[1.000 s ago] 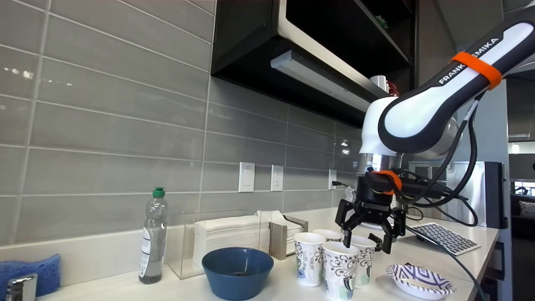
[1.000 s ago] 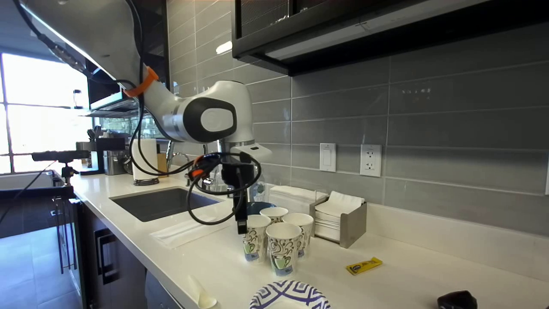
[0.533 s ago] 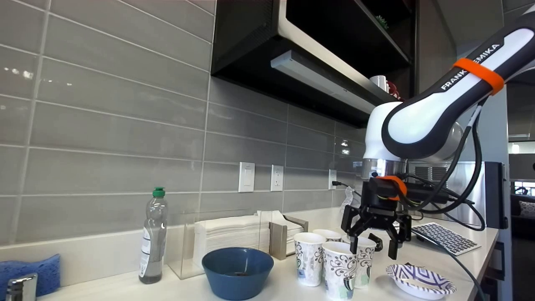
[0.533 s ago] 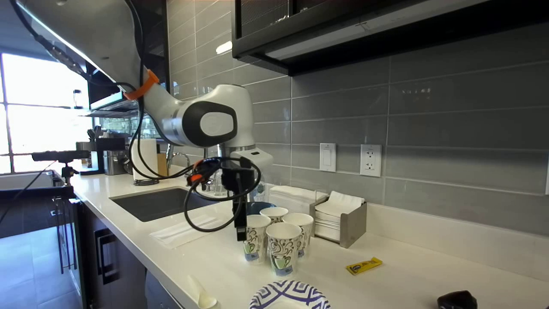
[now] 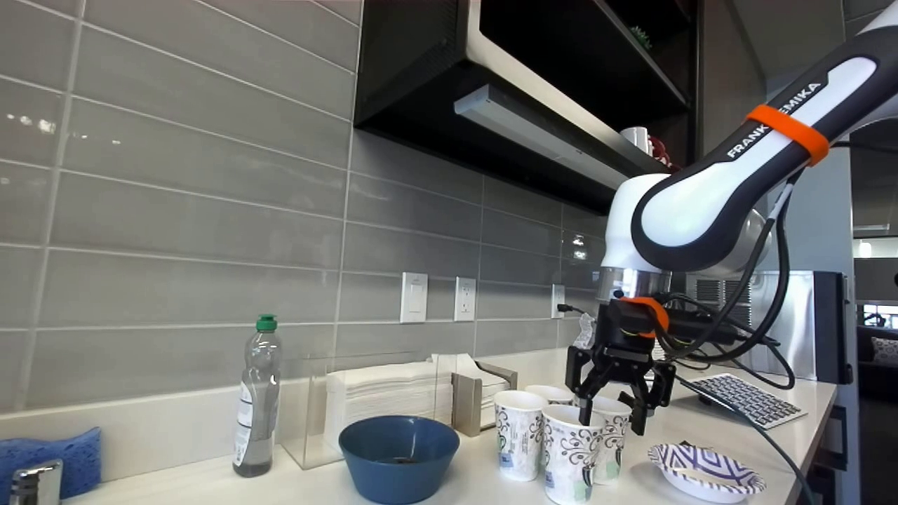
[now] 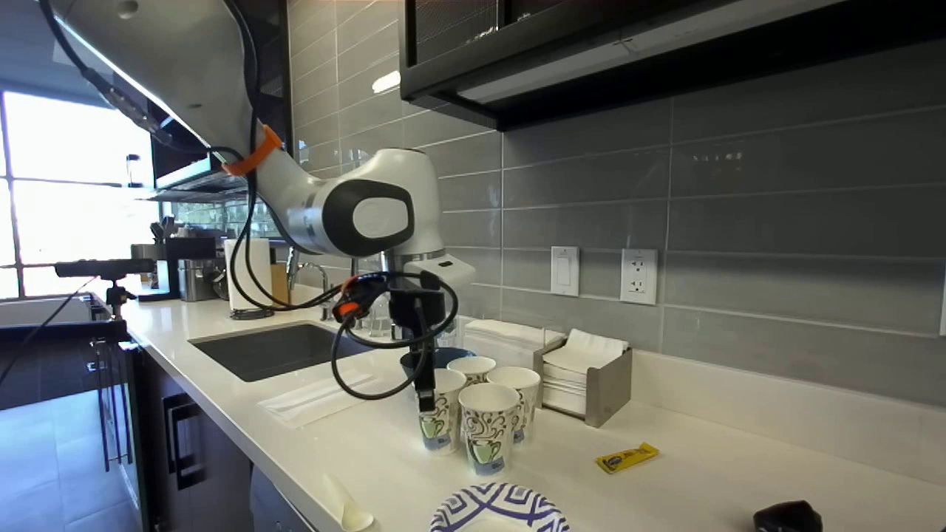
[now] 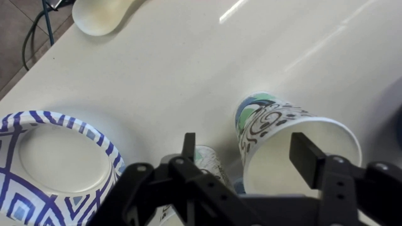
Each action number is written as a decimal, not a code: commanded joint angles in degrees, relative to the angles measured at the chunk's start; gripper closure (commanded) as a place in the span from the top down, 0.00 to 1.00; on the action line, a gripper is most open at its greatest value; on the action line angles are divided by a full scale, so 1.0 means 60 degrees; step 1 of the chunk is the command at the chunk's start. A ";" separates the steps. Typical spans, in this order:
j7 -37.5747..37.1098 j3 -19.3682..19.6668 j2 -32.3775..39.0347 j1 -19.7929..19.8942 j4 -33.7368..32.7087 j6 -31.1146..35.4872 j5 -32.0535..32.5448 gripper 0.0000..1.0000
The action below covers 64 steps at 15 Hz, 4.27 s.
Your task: Stack the four coffee cups together.
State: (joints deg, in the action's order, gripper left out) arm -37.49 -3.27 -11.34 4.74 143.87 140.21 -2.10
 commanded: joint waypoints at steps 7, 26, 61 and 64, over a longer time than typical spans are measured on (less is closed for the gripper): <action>-0.0080 0.0161 0.0552 -0.0029 -0.0309 0.0355 0.0190 0.66; 0.0356 -0.0131 -0.1318 -0.0109 -0.0310 -0.2632 0.0674 0.01; 0.2328 0.1202 -0.1196 0.0634 -0.1857 -0.2534 -0.0224 0.01; 0.2349 0.1256 -0.0978 0.0639 -0.1967 -0.2559 -0.0246 0.01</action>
State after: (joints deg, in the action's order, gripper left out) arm -25.01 3.85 -19.13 8.31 134.03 125.22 -1.99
